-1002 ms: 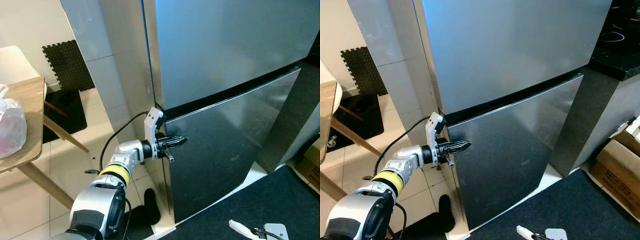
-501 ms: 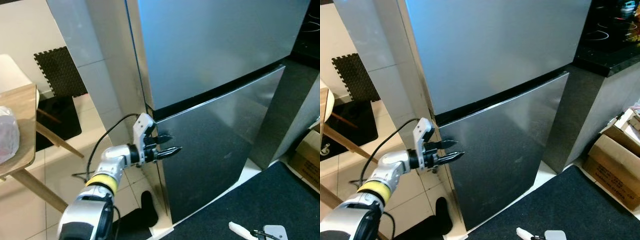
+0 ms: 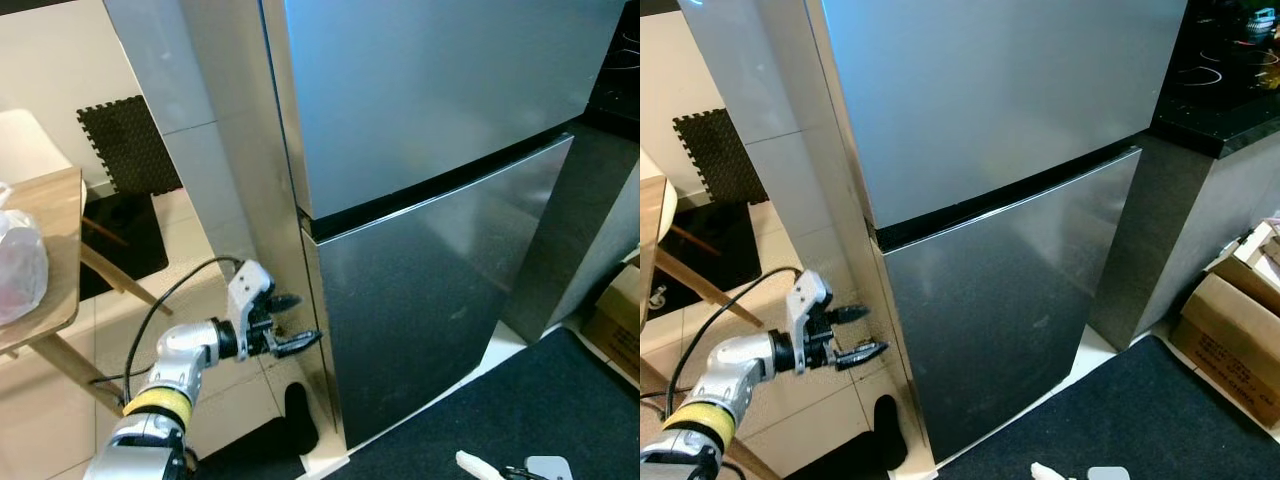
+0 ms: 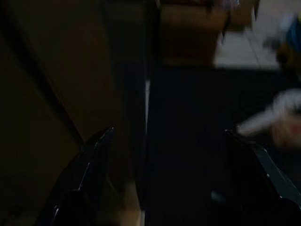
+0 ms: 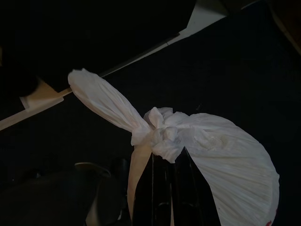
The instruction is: Restocking fridge
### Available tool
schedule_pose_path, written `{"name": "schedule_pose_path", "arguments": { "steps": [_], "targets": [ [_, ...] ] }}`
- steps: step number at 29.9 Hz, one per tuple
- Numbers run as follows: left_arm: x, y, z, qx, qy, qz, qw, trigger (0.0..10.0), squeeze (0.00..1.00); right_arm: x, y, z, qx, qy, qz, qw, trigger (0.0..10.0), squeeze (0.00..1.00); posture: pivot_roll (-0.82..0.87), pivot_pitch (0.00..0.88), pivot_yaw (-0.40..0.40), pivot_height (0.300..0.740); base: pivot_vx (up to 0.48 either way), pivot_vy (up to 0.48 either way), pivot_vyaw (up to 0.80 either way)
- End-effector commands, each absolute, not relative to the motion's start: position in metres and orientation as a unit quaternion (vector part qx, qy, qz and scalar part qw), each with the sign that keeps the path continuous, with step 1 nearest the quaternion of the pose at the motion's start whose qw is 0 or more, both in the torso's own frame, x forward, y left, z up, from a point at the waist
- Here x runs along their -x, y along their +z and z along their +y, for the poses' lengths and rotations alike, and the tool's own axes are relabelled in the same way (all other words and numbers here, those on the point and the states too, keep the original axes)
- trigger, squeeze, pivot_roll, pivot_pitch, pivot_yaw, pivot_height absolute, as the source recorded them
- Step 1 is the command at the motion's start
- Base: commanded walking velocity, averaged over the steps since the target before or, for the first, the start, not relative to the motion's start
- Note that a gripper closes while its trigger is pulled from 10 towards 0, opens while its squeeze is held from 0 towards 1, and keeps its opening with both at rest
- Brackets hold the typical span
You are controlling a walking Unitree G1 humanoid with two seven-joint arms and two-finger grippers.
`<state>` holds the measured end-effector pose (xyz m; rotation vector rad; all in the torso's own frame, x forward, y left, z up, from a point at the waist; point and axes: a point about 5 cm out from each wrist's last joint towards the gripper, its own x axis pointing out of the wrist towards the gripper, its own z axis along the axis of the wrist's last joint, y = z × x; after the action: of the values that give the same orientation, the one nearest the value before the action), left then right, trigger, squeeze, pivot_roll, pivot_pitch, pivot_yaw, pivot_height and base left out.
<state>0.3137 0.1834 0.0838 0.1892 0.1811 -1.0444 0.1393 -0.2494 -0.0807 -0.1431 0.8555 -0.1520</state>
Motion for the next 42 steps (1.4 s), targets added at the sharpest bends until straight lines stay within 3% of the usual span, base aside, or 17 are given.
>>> {"name": "schedule_pose_path", "arguments": {
  "steps": [1,3,4,7,10,11,12,23,42],
  "targets": [
    [-0.312,0.087,0.194,-0.121,-0.49,0.079,0.86,10.0,0.46,-0.139,-0.082,-0.246,0.071,-0.066,0.414,0.905,10.0,0.0,-0.15,0.081,0.078,0.726,0.0,0.0,0.0],
    [-0.313,0.09,0.196,-0.115,-0.475,0.065,0.87,10.0,0.46,-0.139,-0.082,-0.246,0.071,-0.066,0.414,0.905,10.0,0.0,-0.15,0.083,0.075,0.726,0.0,0.0,0.0],
    [-0.318,0.096,0.2,-0.103,-0.435,0.041,0.893,9.6,0.47,-0.14,-0.081,-0.246,0.072,-0.065,0.414,0.905,10.0,0.0,-0.15,0.083,0.075,0.726,0.0,0.0,0.0],
    [-0.34,0.121,0.22,-0.011,-0.268,-0.039,0.962,10.0,0.5,-0.143,-0.081,-0.244,0.073,-0.063,0.413,0.905,10.0,0.0,-0.15,0.083,0.075,0.726,0.0,0.0,0.0],
    [-0.343,0.127,0.224,0.027,-0.25,-0.057,0.966,10.0,0.52,-0.143,-0.081,-0.243,0.072,-0.063,0.412,0.906,10.0,0.0,-0.14,0.085,0.072,0.726,0.0,0.0,0.0],
    [-0.343,0.127,0.222,0.037,-0.26,-0.061,0.963,10.0,0.59,-0.144,-0.081,-0.243,0.072,-0.062,0.411,0.907,10.0,0.0,-0.14,0.084,0.071,0.726,0.0,0.0,0.0],
    [-0.343,0.127,0.217,0.046,-0.281,-0.062,0.957,10.0,1.0,-0.144,-0.081,-0.242,0.072,-0.062,0.41,0.907,10.0,0.0,-0.14,0.084,0.071,0.726,0.0,0.0,0.0],
    [-0.342,0.122,0.185,0.059,-0.405,-0.02,0.912,10.0,1.0,-0.147,-0.079,-0.24,0.073,-0.063,0.398,0.912,10.0,0.0,-0.15,0.086,0.077,0.726,0.0,0.0,0.0],
    [-0.369,0.137,0.163,0.031,-0.361,0.001,0.932,10.0,1.0,-0.145,-0.08,-0.241,0.074,-0.065,0.404,0.91,10.0,0.0,-0.16,0.094,0.08,0.726,0.0,0.0,0.0]
  ]
}}
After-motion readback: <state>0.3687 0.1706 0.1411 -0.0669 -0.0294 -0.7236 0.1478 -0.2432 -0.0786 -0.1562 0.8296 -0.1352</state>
